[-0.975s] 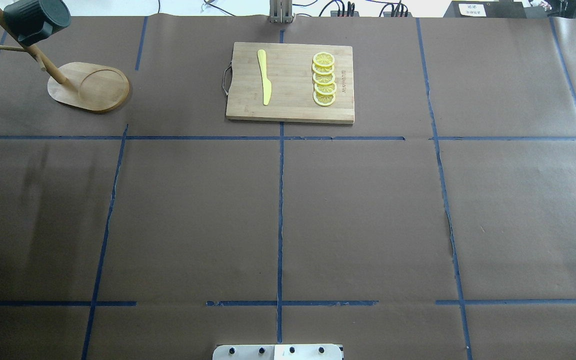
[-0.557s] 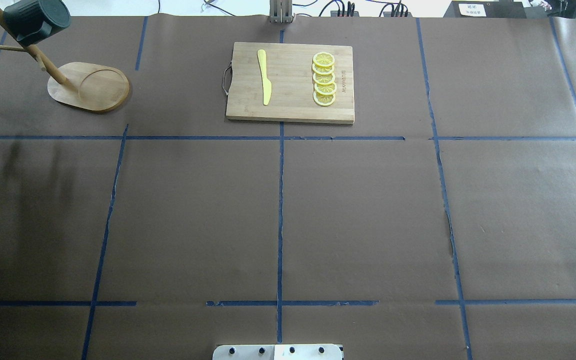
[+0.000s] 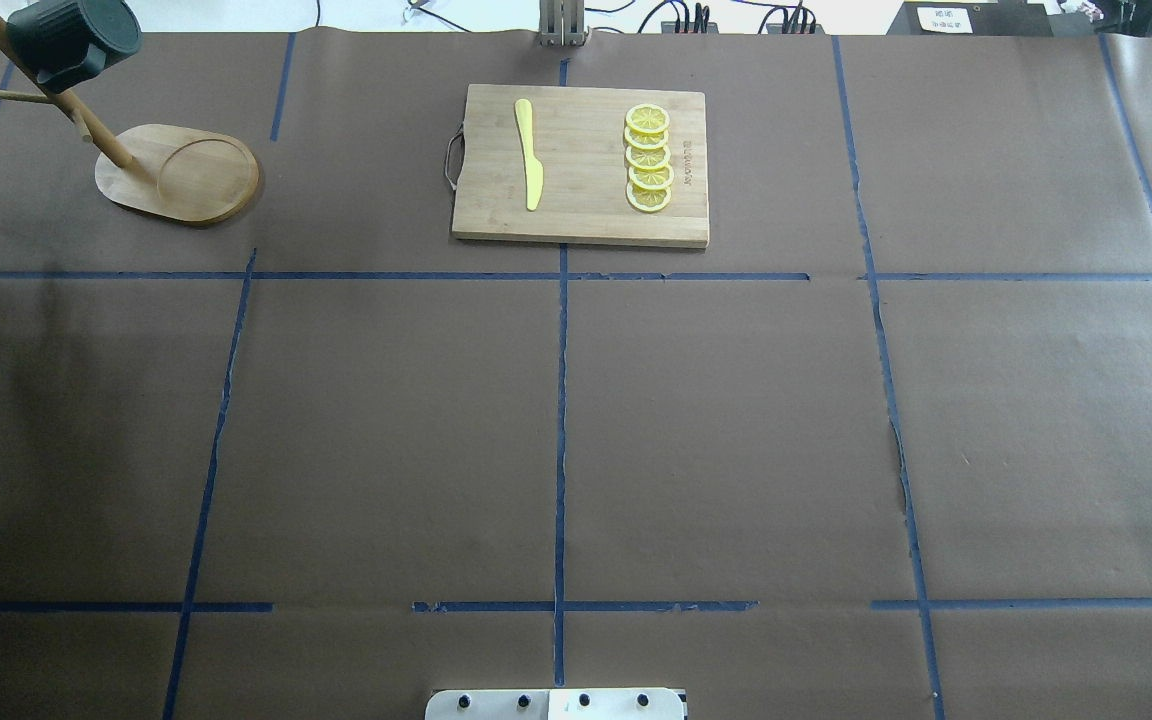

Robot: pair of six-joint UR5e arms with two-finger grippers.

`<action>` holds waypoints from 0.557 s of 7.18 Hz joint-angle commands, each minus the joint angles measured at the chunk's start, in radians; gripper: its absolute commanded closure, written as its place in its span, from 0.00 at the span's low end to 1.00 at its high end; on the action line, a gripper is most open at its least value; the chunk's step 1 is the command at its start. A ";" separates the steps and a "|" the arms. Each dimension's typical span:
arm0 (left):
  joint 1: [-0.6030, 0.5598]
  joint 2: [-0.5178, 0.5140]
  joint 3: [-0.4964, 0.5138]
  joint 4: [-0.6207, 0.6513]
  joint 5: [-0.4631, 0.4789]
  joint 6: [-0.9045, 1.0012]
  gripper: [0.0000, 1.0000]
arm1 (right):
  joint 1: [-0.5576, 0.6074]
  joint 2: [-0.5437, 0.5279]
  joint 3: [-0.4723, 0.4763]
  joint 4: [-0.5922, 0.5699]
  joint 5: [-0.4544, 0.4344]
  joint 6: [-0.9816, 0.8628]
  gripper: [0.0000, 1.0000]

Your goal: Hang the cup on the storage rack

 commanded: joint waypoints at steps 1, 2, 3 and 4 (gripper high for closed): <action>-0.140 -0.003 -0.111 0.330 -0.275 0.052 0.00 | -0.011 0.008 -0.015 -0.008 -0.009 -0.003 0.00; -0.160 -0.003 -0.171 0.438 -0.354 0.091 0.00 | -0.018 0.007 -0.021 -0.008 -0.011 -0.004 0.00; -0.176 0.000 -0.238 0.572 -0.359 0.231 0.00 | -0.023 0.005 -0.024 -0.008 -0.017 -0.006 0.00; -0.212 -0.001 -0.292 0.755 -0.362 0.391 0.00 | -0.026 0.003 -0.023 -0.008 -0.019 -0.007 0.00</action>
